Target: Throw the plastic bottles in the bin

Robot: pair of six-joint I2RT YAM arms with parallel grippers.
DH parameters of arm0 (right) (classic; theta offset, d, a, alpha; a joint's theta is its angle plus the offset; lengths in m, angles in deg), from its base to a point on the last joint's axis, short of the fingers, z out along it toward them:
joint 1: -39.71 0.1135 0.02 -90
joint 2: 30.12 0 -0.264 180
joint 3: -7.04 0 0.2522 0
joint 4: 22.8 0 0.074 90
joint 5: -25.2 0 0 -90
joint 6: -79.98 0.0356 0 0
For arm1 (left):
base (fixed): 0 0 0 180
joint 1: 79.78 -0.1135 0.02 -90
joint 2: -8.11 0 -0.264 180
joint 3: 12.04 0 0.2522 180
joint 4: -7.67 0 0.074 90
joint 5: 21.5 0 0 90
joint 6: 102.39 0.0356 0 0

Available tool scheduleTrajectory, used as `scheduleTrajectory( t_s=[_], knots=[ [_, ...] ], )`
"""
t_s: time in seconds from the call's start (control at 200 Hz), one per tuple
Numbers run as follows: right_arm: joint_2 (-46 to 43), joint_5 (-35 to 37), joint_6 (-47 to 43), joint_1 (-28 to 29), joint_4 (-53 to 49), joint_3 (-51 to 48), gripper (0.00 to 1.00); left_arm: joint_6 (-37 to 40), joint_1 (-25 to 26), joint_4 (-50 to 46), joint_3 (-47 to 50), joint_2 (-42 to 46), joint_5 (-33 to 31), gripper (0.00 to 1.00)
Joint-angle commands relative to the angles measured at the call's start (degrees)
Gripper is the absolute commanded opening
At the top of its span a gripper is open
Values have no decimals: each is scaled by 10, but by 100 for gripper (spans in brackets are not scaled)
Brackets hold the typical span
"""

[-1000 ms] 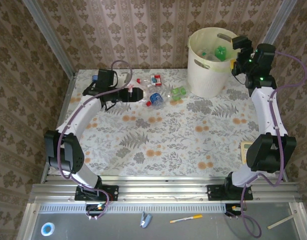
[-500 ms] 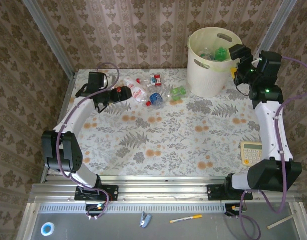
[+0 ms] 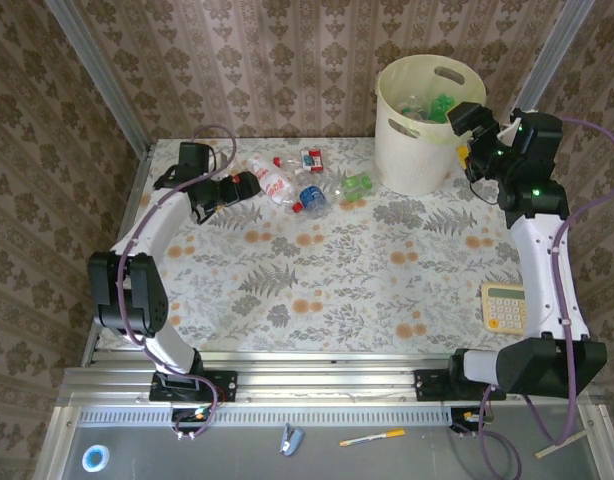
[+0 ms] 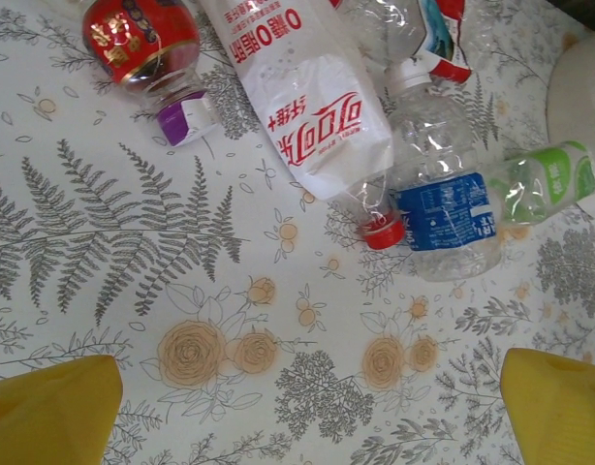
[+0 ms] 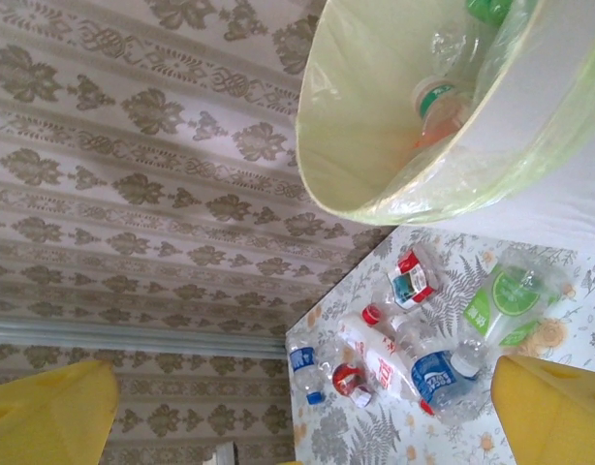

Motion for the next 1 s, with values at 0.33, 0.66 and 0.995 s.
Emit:
scheduleTrajectory(
  t_s=[0.33, 0.66, 0.995],
  knots=[
    [-58, -26, -56, 37, -64, -4, 100, -1, -12, -68, -93, -94, -62, 100],
    [-75, -29, -60, 55, -74, -15, 100, -14, -21, -50, -152, -177, -53, 100],
    [-89, -22, -59, 63, -81, -28, 100, -24, -33, -69, -242, -263, -33, 94]
  ],
)
